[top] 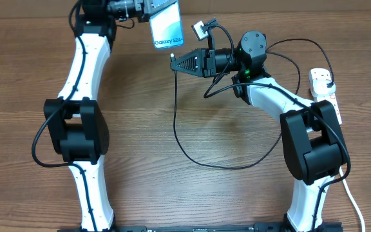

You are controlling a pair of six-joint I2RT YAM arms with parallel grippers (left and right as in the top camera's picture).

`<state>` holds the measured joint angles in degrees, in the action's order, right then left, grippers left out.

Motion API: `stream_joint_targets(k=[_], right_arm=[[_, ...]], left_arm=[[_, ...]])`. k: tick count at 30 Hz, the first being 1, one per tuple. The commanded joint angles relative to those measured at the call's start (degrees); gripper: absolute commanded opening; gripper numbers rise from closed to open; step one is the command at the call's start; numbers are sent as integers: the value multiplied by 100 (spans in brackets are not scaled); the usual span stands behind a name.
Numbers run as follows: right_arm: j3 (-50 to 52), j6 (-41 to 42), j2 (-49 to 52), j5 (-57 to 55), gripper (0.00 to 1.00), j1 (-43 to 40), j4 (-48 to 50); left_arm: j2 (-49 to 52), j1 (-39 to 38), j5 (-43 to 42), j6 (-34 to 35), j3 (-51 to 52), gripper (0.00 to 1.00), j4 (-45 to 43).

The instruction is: Plug charger to phone and switch on socket

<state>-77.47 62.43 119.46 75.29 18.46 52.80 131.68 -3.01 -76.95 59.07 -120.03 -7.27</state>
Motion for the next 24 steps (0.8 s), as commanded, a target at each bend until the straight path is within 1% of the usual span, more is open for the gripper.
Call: stream_joint_targets(k=[1, 3, 6, 11, 24], right_arm=[[-31, 66, -9, -131, 4, -22, 50], [-31, 61, -9, -188, 4, -22, 52], [-31, 57, -9, -223, 4, -26, 52], [-31, 57, -9, -219, 4, -85, 52], [-28, 52, -9, -243, 4, -96, 74]], left_arm=[[-258, -46, -258, 435, -98, 4, -356], [-258, -46, -260, 686, -98, 4, -619], [-258, -46, -391, 800, -98, 4, -984], [-258, -46, -529, 933, -98, 4, -994], [-258, -105, -538, 927, -98, 4, -994]])
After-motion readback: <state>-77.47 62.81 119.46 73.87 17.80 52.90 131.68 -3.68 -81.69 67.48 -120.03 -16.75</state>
